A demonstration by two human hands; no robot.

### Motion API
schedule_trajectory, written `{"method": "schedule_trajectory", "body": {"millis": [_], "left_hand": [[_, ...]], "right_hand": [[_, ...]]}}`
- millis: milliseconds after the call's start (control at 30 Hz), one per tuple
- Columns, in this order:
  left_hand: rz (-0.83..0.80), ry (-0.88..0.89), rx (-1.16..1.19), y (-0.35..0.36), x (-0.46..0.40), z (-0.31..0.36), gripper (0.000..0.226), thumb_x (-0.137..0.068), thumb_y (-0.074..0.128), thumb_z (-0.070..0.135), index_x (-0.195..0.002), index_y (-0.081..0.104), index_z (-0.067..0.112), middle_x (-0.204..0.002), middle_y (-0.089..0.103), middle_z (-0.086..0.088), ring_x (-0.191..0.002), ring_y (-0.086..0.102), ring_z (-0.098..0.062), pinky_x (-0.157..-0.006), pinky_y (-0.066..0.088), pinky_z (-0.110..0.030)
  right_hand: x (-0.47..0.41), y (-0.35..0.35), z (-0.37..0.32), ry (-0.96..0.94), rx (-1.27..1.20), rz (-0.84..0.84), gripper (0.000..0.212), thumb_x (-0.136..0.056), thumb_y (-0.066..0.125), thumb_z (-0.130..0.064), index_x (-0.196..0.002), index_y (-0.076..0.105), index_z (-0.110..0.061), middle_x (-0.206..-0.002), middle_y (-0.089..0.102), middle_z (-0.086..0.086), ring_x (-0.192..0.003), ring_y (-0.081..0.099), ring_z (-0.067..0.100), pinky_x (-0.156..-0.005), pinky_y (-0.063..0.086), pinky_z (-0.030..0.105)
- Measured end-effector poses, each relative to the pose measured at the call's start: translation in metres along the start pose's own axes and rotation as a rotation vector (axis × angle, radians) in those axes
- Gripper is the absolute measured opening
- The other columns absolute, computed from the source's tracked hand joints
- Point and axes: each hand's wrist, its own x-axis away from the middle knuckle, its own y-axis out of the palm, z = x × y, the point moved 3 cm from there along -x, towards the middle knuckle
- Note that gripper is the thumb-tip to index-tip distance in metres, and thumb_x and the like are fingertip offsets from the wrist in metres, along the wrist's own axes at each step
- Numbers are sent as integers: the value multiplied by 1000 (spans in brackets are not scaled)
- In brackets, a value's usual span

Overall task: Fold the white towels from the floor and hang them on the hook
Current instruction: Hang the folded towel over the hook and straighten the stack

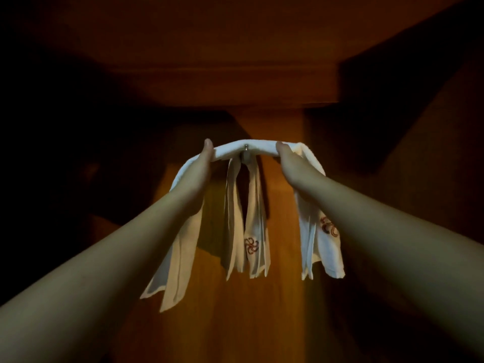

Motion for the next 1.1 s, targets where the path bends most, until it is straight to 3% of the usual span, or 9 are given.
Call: {"method": "schedule_trajectory", "body": {"millis": [100,200,333,533,600,700,867,967,1100], "left_hand": [[8,-33,19,8,-3,-6,82,-96,34,69,-156,33,13,-161,32,-16,-149,30,-28,-124,16,-51],[48,-53,24,14,-5,-10,78,-98,34,67,-155,33,14,-159,34,-15,-147,32,-28,-123,18,-48],[78,-104,91,15,-12,-8,70,-99,42,62,-150,39,14,-148,47,-13,-130,47,-23,-106,31,-36],[139,-166,83,9,-5,-13,62,-98,48,54,-147,43,16,-136,55,-13,-122,51,-24,-93,37,-36],[125,-175,58,14,6,-18,57,-100,44,53,-144,45,18,-130,58,-11,-111,53,-20,-88,36,-34],[72,-159,11,22,30,-22,59,-103,30,59,-143,46,18,-98,60,3,-83,53,-8,-66,36,-25],[-125,-126,-11,13,77,-37,61,-101,15,68,-140,47,35,-148,48,-4,-115,56,-9,-93,40,-30],[-164,-284,-43,10,119,-56,74,-99,15,71,-157,27,27,-163,29,-8,-149,29,-29,-118,22,-51],[-242,-461,-174,4,184,-76,70,-101,23,66,-151,42,21,-157,41,-9,-144,36,-31,-109,36,-41]], "right_hand": [[-4,5,-4,-14,17,-58,51,-105,44,-43,-137,51,-3,-132,60,18,-118,61,23,-64,43,18],[-6,8,7,68,-38,-28,49,-103,46,-46,-132,45,-8,-117,55,8,-105,59,19,-62,38,20],[2,18,10,86,-77,-42,70,-101,46,-52,-152,30,-7,-142,46,12,-128,47,23,-87,33,27],[15,18,13,45,-29,-48,63,-98,45,-53,-142,48,-8,-95,54,7,-84,50,19,-63,36,28],[19,20,15,31,29,-133,70,-99,36,-60,-149,43,-11,-127,59,14,-115,55,26,-86,44,32],[33,22,22,54,92,-295,88,-95,19,-77,-158,28,-15,-162,32,13,-149,26,29,-119,19,44],[73,17,43,32,151,-408,91,-88,12,-83,-158,26,-27,-163,29,7,-152,22,29,-123,15,53],[108,13,64,151,244,-414,97,-81,15,-92,-158,23,-34,-167,20,6,-152,21,32,-122,15,58],[157,7,92,179,348,-429,78,-96,29,-72,-156,34,-22,-164,27,9,-149,29,30,-121,22,48]]}}
